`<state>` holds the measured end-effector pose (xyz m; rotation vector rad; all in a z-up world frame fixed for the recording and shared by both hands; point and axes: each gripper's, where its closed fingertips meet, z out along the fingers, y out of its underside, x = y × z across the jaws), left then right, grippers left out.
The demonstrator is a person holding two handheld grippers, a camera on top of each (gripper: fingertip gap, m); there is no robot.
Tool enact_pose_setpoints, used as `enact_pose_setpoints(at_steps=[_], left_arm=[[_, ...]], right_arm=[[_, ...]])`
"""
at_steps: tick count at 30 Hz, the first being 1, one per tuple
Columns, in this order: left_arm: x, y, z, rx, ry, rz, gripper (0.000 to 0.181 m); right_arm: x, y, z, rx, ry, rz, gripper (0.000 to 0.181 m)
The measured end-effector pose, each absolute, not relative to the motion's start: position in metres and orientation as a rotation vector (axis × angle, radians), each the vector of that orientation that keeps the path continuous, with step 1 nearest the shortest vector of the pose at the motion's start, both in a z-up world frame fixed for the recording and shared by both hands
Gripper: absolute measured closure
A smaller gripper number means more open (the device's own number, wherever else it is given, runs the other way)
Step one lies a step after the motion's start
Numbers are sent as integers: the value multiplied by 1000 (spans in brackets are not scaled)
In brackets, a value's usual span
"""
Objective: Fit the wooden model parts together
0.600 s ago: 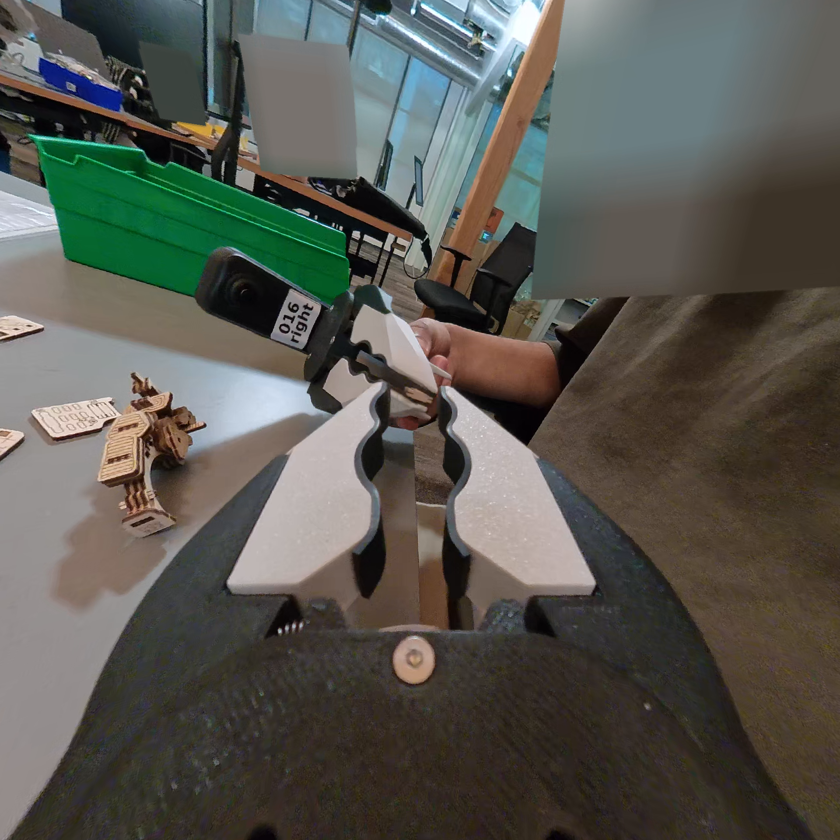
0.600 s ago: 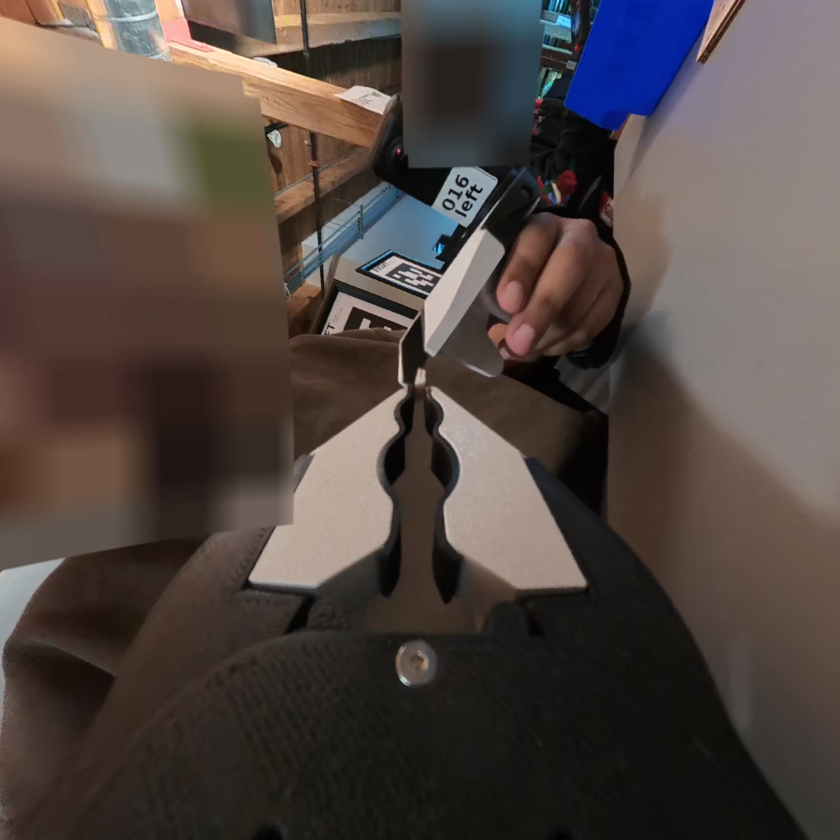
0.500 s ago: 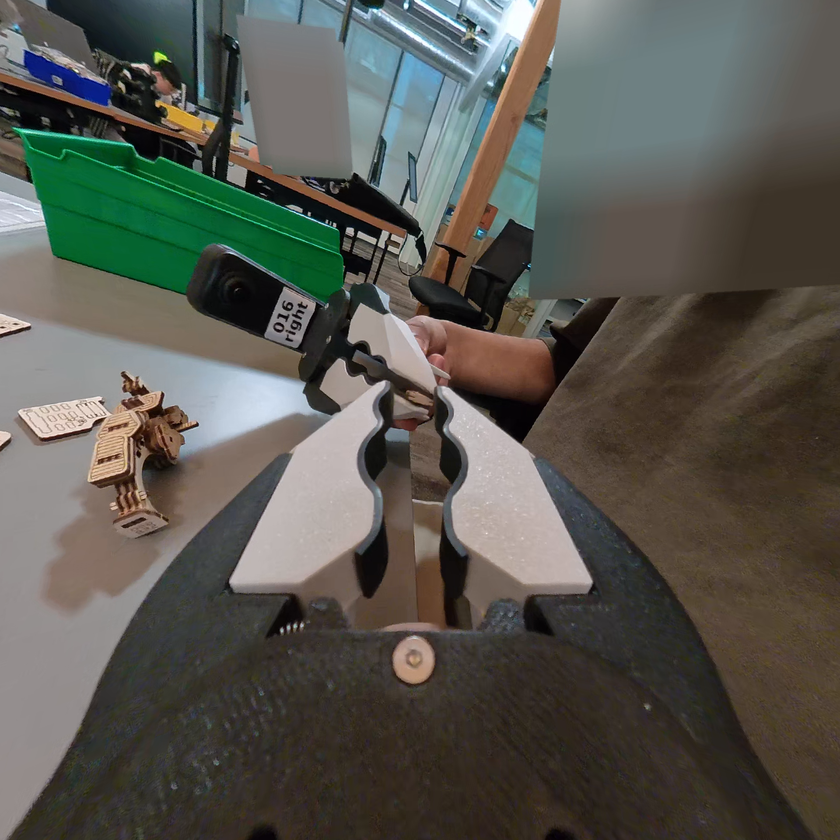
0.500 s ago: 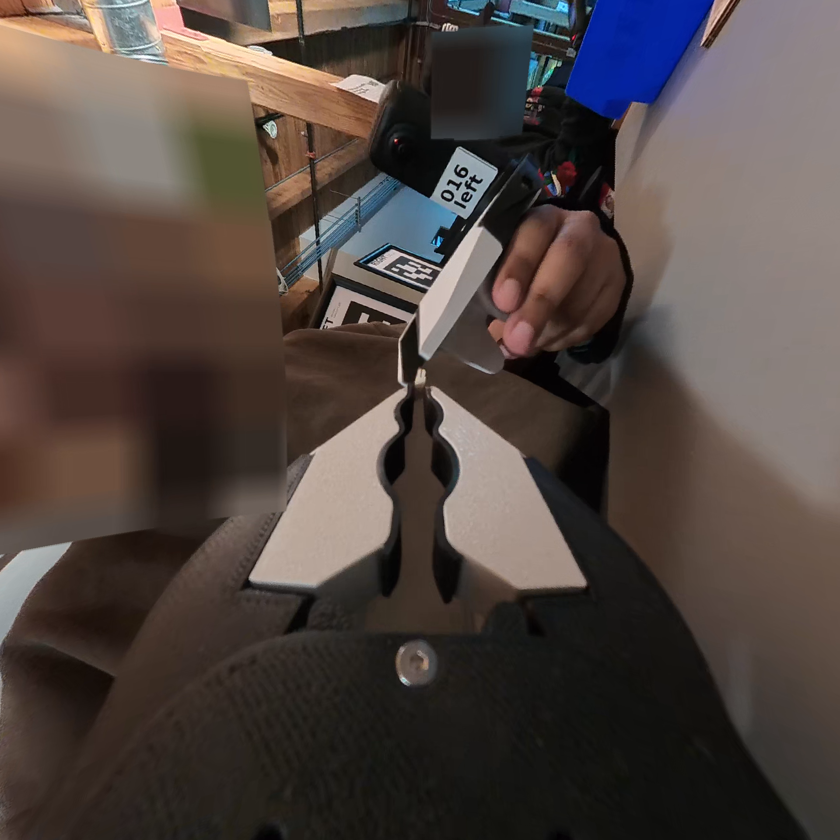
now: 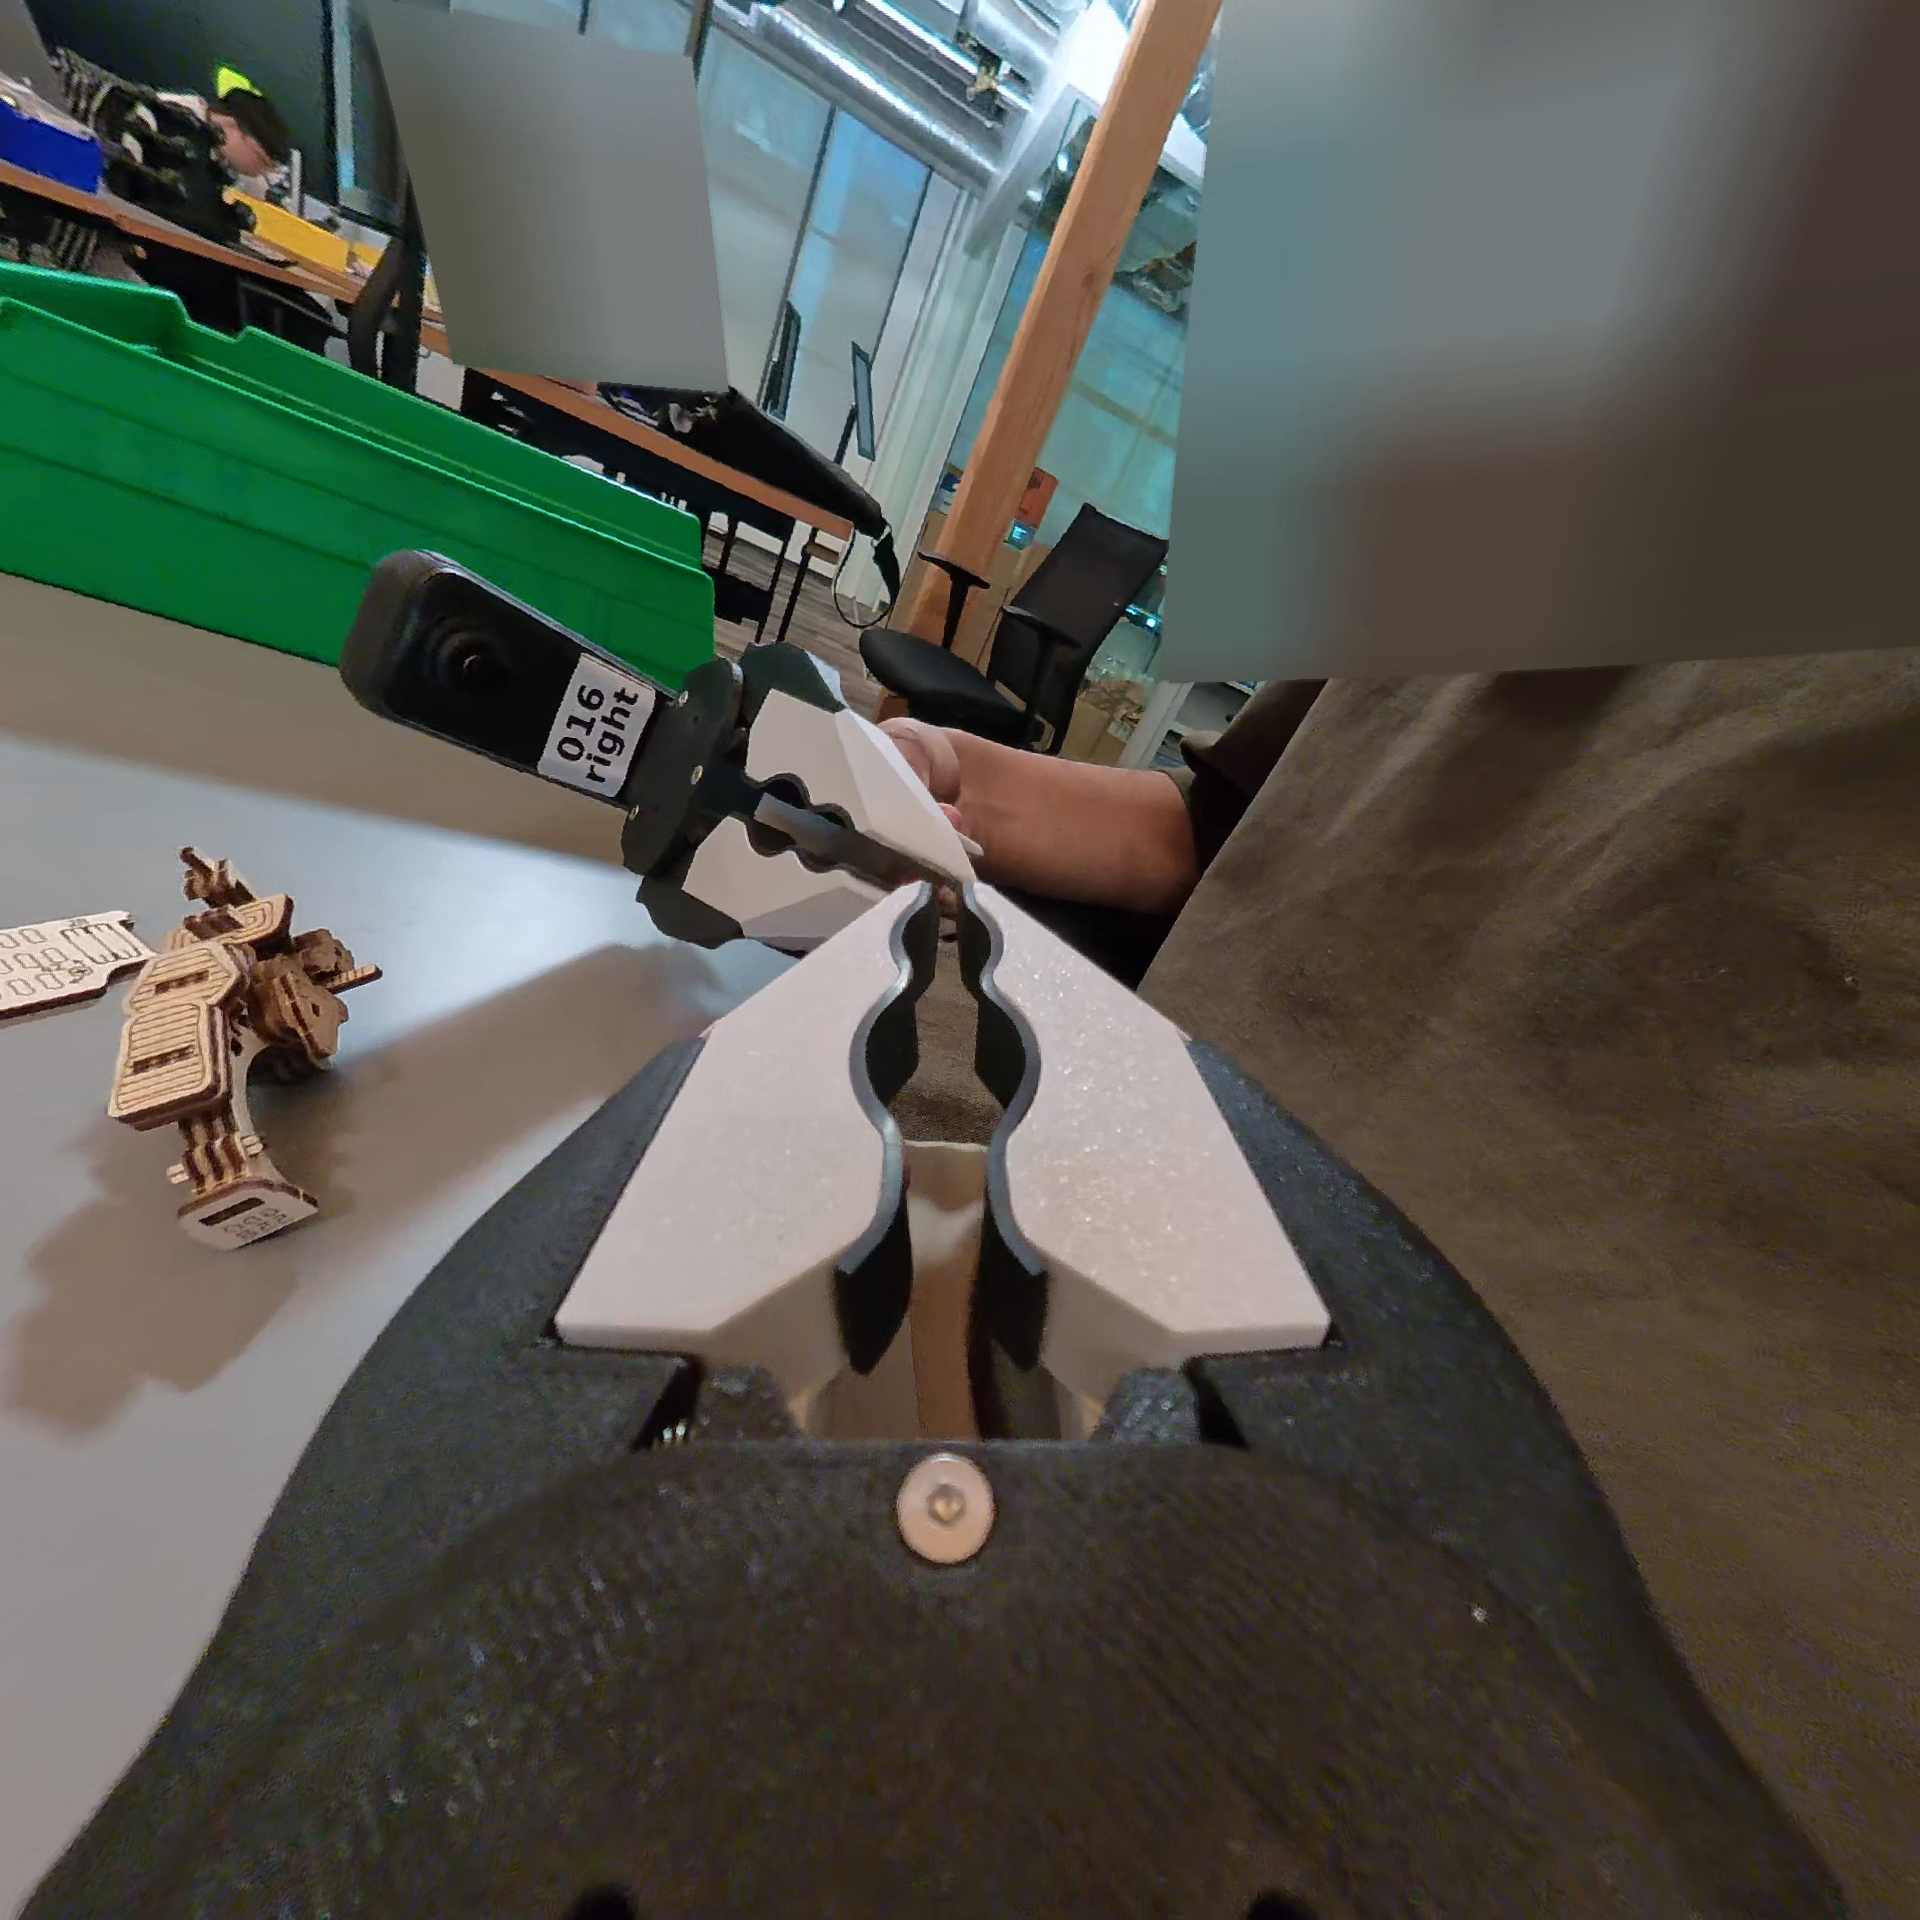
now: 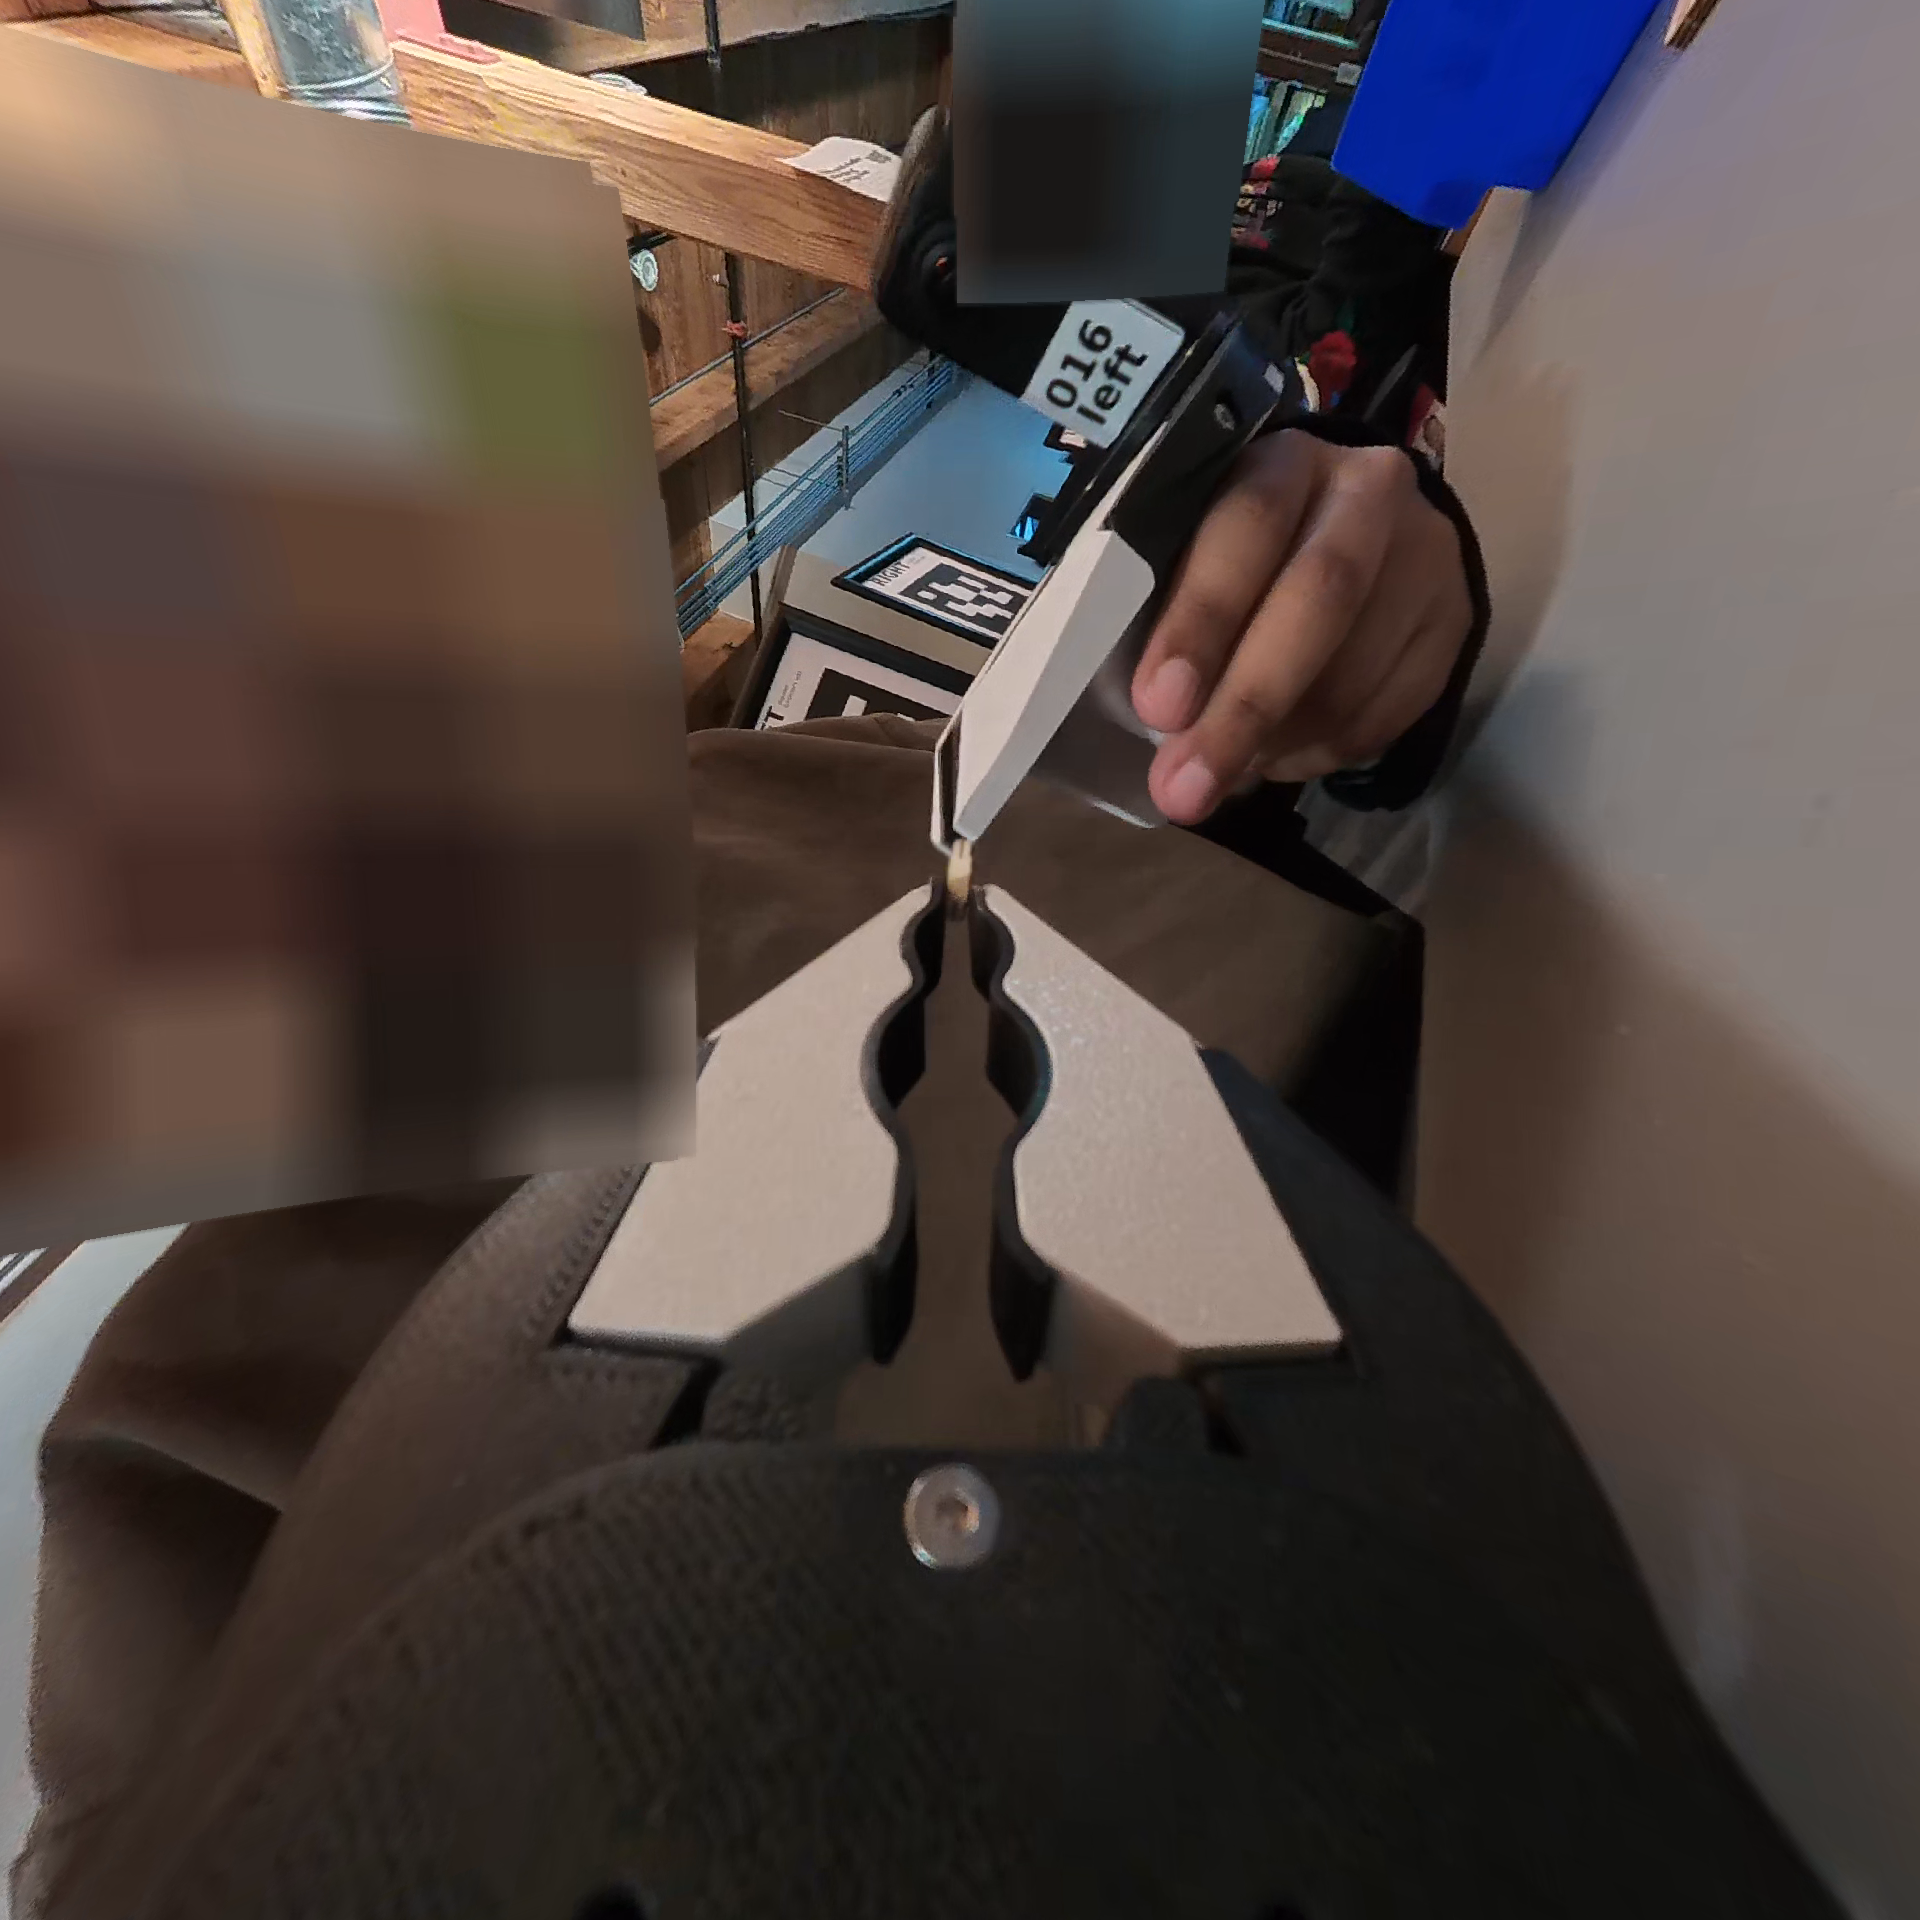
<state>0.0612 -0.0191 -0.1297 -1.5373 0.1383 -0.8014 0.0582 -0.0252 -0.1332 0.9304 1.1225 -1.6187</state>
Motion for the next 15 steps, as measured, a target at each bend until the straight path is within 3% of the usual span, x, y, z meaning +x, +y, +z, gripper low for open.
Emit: enact_pose_setpoints(at_steps=[6,11,15], left_arm=[[59,-14,-135,-1571,130,-734,160],[67,-14,-141,-1603,180,-712,181],[68,-16,-140,-1598,188,-741,181]], right_arm=[[58,-23,-135,943,1127,-1611,179],[59,-23,-137,950,1127,-1604,179],[60,-22,-138,949,1128,-1609,179]])
